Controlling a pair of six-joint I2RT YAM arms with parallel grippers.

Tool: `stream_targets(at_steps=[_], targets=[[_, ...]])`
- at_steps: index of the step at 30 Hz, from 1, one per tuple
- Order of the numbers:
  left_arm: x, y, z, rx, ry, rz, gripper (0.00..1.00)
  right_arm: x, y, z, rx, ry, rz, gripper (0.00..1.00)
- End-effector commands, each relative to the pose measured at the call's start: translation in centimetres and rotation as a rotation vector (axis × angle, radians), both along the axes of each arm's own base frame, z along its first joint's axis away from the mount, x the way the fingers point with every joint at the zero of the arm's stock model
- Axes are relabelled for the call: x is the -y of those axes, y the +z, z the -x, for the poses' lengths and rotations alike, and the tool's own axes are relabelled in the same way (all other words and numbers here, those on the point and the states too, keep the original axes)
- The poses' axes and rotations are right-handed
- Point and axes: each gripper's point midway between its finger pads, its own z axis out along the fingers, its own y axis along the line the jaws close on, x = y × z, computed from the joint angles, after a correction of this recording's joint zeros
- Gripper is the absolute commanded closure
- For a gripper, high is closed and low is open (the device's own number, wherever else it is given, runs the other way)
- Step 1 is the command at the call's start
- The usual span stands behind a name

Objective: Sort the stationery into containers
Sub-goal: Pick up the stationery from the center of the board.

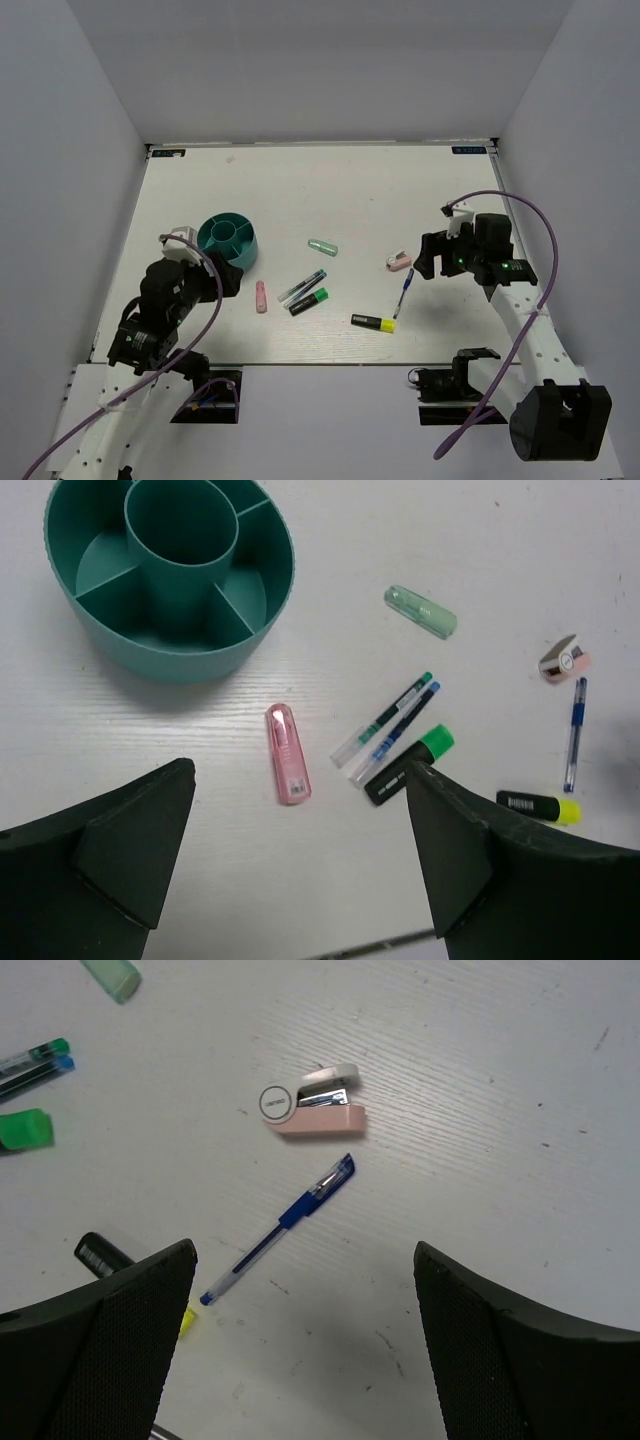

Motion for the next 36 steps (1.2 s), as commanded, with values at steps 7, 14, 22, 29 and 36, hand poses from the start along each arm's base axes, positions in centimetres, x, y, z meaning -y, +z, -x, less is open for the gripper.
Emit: stream_targets(at_steps=[7,14,22,29,36], targets=[[2.9,-0.8,1.3,-0.202,-0.15,0.04,0.37,-2.8,1.6,1.3,0.013,0.192,-0.085,0.11],[5.6,-2.7,0.5,-0.319,-0.248,-0.023,0.94,-2.3,1.0,1.4,-0.026,0.183,-0.056,1.0],[8.7,-5.7,1.6,-0.362,-0.231,-0.378,0.43,-2.3,1.3,1.2,-0.062,0.179,-0.055,0.18],[8.7,-9.2,0.4,-0.397,-0.04,-0.529,0.23,-2.1,1.4,1.1,-0.065,0.154,-0.054,0.54],[8.4,-11.1,-1.6,-0.399,0.053,-0.544,0.25,-1.8,1.1,1.5,-0.059,0.148,-0.041,0.53]])
